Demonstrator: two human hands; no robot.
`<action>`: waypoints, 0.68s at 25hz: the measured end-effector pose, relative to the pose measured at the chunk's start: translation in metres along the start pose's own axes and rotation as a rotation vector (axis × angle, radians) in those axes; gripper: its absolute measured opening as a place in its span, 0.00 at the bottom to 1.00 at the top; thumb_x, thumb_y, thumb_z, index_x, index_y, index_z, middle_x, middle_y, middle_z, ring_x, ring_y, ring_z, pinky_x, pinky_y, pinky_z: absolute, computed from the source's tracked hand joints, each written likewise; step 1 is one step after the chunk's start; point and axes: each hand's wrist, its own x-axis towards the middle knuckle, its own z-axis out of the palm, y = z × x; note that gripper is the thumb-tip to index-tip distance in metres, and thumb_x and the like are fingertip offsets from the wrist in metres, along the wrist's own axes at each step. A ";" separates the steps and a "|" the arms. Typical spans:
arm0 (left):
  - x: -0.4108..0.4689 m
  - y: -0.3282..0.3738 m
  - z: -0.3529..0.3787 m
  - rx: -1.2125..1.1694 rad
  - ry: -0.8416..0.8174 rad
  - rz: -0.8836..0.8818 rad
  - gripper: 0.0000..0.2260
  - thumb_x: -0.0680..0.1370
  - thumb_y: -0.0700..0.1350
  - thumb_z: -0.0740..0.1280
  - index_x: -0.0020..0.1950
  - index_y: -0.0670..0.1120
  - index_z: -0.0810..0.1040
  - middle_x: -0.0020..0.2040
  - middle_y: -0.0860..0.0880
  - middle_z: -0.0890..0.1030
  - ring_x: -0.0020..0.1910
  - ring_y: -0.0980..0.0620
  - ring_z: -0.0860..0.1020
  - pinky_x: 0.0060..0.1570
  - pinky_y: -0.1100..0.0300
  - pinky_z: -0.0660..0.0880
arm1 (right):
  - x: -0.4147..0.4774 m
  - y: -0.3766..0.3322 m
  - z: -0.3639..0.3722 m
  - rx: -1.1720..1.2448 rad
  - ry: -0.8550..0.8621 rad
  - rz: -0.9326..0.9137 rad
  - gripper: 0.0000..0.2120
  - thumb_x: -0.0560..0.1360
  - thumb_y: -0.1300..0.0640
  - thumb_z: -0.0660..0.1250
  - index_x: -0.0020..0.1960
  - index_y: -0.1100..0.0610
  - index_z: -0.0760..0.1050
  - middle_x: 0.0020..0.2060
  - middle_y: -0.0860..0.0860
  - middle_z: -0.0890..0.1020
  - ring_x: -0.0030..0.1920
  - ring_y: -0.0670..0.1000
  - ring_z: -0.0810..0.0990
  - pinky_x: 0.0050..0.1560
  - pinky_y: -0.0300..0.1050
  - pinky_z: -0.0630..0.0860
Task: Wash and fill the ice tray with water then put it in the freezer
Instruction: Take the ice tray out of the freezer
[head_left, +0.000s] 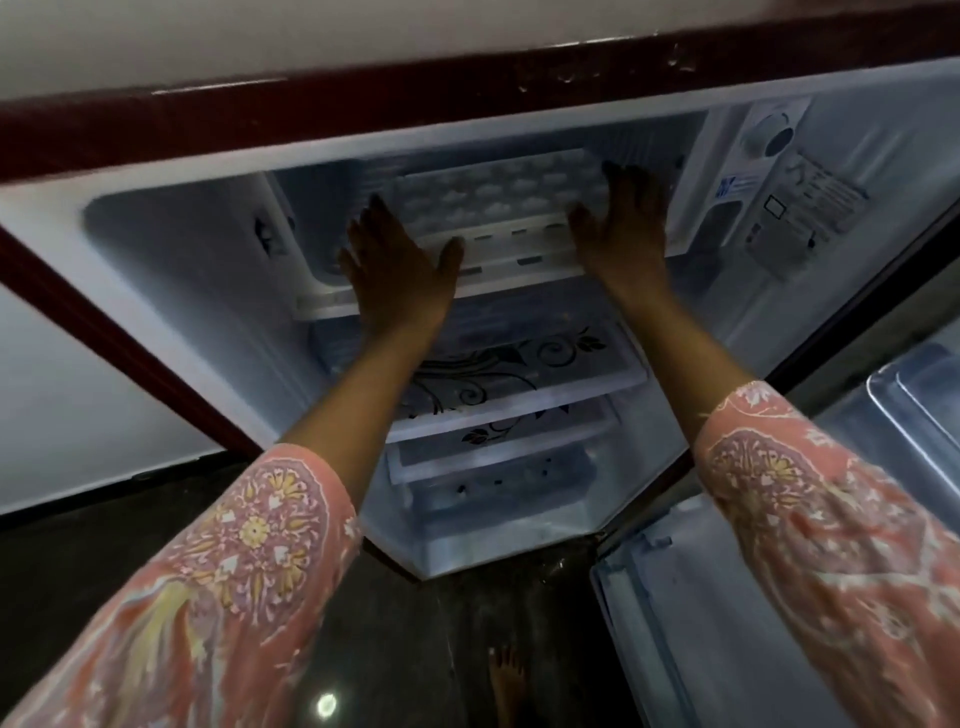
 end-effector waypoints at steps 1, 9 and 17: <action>0.007 0.002 0.000 -0.054 -0.011 -0.045 0.39 0.78 0.59 0.60 0.77 0.40 0.42 0.78 0.41 0.50 0.77 0.44 0.48 0.72 0.49 0.37 | 0.005 0.000 0.001 0.052 -0.012 0.020 0.28 0.79 0.50 0.58 0.75 0.58 0.54 0.74 0.61 0.55 0.74 0.61 0.52 0.72 0.54 0.55; 0.027 0.000 0.007 -0.094 -0.044 -0.093 0.34 0.79 0.57 0.59 0.77 0.42 0.50 0.76 0.43 0.58 0.76 0.47 0.54 0.72 0.48 0.36 | 0.017 -0.004 -0.003 0.203 -0.025 0.155 0.25 0.80 0.61 0.56 0.75 0.61 0.53 0.73 0.62 0.56 0.74 0.59 0.56 0.72 0.47 0.55; 0.010 -0.009 -0.009 -0.276 -0.067 -0.075 0.31 0.80 0.52 0.61 0.77 0.44 0.50 0.77 0.45 0.54 0.76 0.47 0.49 0.73 0.48 0.36 | -0.008 -0.011 -0.012 0.291 0.094 0.246 0.20 0.79 0.61 0.59 0.70 0.62 0.63 0.68 0.62 0.63 0.66 0.57 0.68 0.64 0.38 0.63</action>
